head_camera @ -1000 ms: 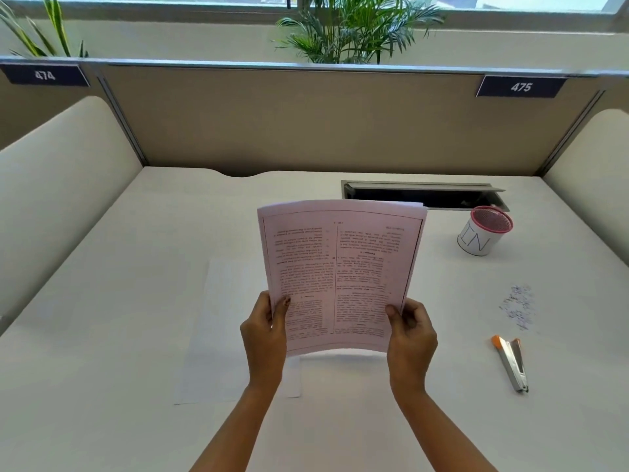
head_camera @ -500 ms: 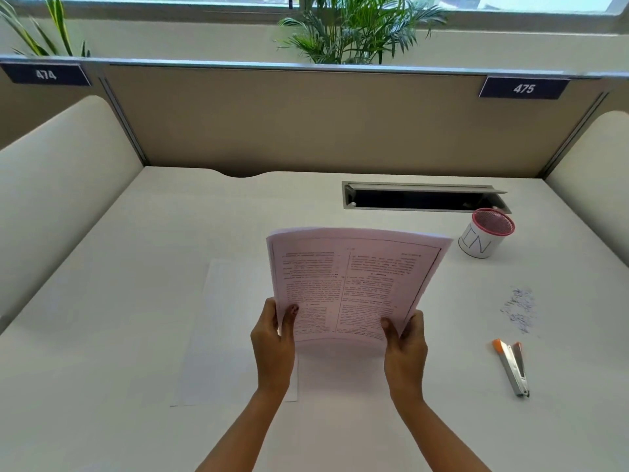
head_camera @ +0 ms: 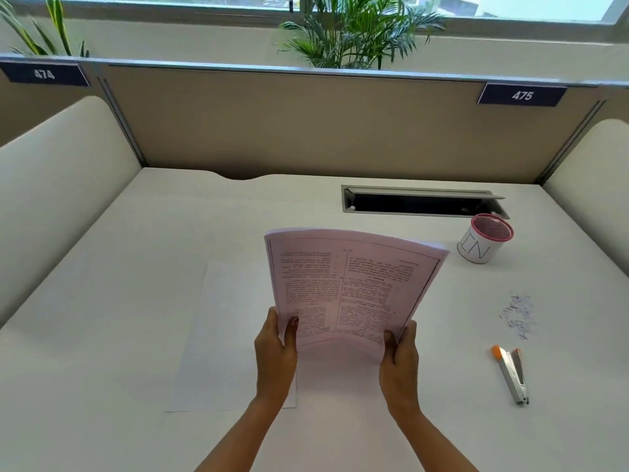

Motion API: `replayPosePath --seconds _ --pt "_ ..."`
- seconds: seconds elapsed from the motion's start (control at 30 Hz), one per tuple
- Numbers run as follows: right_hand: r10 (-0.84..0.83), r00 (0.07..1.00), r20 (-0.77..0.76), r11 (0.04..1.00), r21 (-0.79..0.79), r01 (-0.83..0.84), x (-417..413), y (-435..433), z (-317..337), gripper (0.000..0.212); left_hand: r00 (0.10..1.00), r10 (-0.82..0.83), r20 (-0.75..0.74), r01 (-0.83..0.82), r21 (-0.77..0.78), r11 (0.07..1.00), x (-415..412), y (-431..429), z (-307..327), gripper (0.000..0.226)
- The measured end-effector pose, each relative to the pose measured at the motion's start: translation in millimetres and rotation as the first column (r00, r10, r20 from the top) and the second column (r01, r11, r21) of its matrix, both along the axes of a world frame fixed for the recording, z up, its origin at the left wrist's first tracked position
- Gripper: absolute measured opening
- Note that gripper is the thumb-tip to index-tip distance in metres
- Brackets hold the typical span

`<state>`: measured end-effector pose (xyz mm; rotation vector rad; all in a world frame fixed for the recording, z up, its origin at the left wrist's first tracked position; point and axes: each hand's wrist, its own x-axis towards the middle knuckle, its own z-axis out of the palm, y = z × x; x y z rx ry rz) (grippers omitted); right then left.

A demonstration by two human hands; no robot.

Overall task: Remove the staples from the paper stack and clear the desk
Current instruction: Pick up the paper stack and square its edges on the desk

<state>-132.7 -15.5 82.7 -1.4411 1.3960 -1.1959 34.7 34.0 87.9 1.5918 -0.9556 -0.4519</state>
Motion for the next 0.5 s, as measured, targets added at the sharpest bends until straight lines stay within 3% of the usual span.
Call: replayPosePath --seconds 0.17,0.3,0.5 --pt "0.022 0.999 -0.034 1.0 -0.007 -0.022 14.4 -4.6 14.6 0.011 0.997 0.052 0.05 -0.054 0.039 0.998 16.3 -4.2 12.5 0.009" --pt "0.157 0.987 0.038 0.985 0.069 -0.159 33.9 -4.2 25.8 0.011 0.983 0.136 0.123 -0.148 0.094 0.985 48.4 -5.3 26.2 0.01" --pt "0.306 0.95 -0.063 0.91 0.312 -0.273 76.3 9.0 21.1 0.018 0.984 0.151 0.098 -0.178 0.417 0.891 105.1 10.9 33.4 0.015"
